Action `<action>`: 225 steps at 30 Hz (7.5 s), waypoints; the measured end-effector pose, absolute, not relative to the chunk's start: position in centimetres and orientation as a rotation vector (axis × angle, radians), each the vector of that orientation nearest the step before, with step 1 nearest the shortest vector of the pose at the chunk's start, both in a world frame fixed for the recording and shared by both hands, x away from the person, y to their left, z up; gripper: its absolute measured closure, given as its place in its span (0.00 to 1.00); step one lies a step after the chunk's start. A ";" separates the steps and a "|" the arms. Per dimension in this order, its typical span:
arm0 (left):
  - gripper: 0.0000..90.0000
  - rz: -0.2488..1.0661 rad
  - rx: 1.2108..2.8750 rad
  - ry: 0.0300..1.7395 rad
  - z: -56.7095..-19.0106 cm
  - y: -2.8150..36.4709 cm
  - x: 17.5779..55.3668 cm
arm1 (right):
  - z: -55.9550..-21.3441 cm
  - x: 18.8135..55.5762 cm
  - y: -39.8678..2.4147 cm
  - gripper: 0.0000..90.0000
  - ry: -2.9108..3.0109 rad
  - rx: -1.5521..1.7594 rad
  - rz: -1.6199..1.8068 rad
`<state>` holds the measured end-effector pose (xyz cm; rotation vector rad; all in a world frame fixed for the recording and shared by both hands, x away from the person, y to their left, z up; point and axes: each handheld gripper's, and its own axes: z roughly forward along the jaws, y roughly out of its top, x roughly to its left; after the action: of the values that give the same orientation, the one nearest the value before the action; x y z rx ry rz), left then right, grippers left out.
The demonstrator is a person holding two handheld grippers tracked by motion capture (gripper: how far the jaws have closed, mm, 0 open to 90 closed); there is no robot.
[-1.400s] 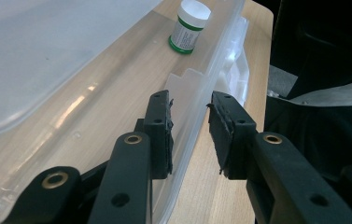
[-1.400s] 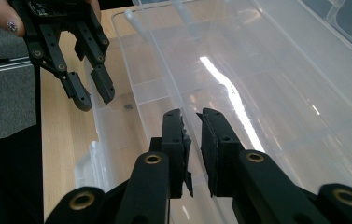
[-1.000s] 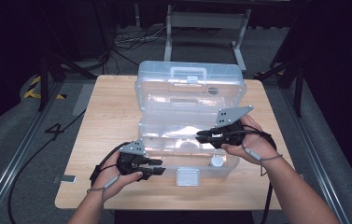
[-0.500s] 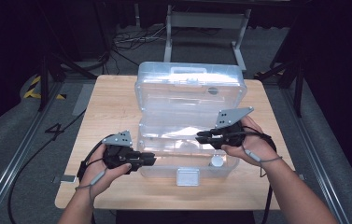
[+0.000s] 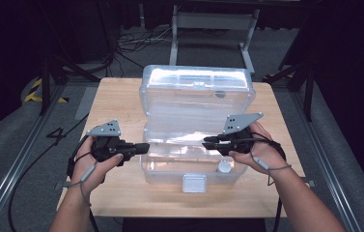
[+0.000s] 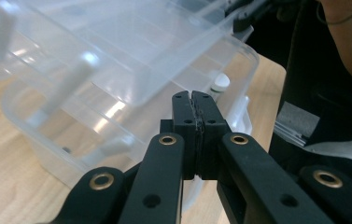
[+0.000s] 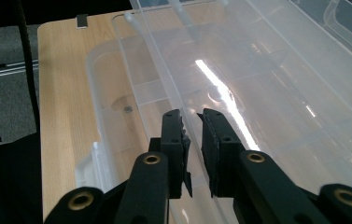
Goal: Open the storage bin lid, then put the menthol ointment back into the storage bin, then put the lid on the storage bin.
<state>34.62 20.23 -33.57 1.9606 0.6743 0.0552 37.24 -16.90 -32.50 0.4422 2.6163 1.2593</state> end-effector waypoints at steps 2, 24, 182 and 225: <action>0.99 0.062 1.951 0.677 -33.3 20.3 34.7 | -32.5 37.2 -16.9 0.89 2.617 0.446 1.263; 0.99 0.203 1.865 0.799 -32.3 18.9 38.0 | -33.1 36.5 -17.0 0.87 2.607 0.449 1.275; 0.75 0.186 2.173 1.078 -39.8 24.2 38.4 | -34.2 33.8 -28.1 1.00 2.706 0.906 1.087; 0.54 0.204 2.143 1.110 -40.9 24.5 38.9 | -35.9 34.3 -27.1 0.99 2.834 0.890 0.891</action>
<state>38.93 24.51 -40.88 2.1431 1.1101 0.2040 34.28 -27.10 -35.85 0.8899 2.8344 0.8912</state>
